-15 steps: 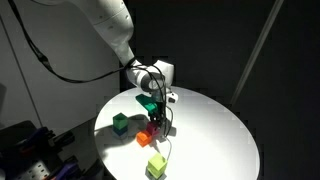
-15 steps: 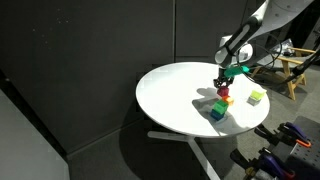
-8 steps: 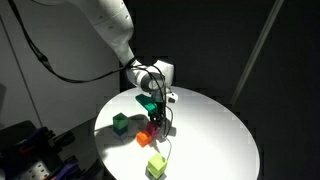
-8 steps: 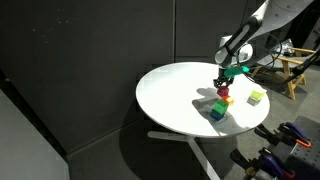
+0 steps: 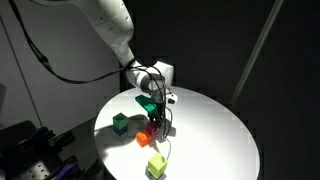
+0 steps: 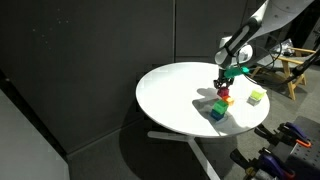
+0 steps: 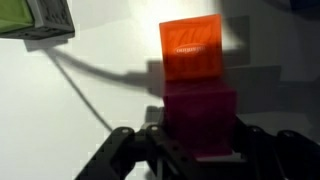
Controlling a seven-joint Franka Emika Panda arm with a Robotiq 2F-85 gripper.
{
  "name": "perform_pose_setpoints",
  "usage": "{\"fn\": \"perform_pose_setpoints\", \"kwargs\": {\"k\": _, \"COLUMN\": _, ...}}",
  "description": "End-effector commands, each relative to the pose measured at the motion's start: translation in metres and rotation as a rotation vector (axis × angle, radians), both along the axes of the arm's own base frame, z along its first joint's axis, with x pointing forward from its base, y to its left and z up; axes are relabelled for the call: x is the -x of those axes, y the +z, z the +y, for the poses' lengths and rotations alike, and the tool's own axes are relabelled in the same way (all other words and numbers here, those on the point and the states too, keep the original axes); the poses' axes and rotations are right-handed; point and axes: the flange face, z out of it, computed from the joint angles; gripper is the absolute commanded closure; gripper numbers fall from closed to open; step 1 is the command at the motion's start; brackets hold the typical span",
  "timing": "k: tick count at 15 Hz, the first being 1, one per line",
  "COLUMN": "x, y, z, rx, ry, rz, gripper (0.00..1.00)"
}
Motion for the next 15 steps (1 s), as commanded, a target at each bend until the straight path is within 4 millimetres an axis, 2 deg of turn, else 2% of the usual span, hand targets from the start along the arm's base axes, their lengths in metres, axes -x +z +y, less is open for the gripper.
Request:
{"fn": "perform_pose_setpoints", "kwargs": {"k": 1, "x": -0.0013, "y": 0.0018, "z": 0.0003, "rx": -0.004, "ry": -0.017, "rz": 0.011, "gripper": 0.72}}
{"fn": "perform_pose_setpoints", "kwargs": {"k": 6, "x": -0.0007, "y": 0.0009, "z": 0.0002, "rx": -0.005, "ry": -0.017, "rz": 0.014, "gripper": 0.72}}
{"fn": "perform_pose_setpoints", "kwargs": {"k": 7, "x": -0.0006, "y": 0.0007, "z": 0.0001, "rx": -0.005, "ry": -0.017, "rz": 0.015, "gripper": 0.22}}
{"fn": "perform_pose_setpoints", "kwargs": {"k": 8, "x": -0.0006, "y": 0.0006, "z": 0.0001, "rx": -0.004, "ry": -0.017, "rz": 0.015, "gripper": 0.21}}
{"fn": "perform_pose_setpoints", "kwargs": {"k": 11, "x": -0.0004, "y": 0.0007, "z": 0.0000, "rx": -0.006, "ry": -0.016, "rz": 0.015, "gripper": 0.01}}
{"fn": "perform_pose_setpoints", "kwargs": {"k": 15, "x": 0.0003, "y": 0.0012, "z": 0.0004, "rx": -0.005, "ry": -0.015, "rz": 0.017, "gripper": 0.00}}
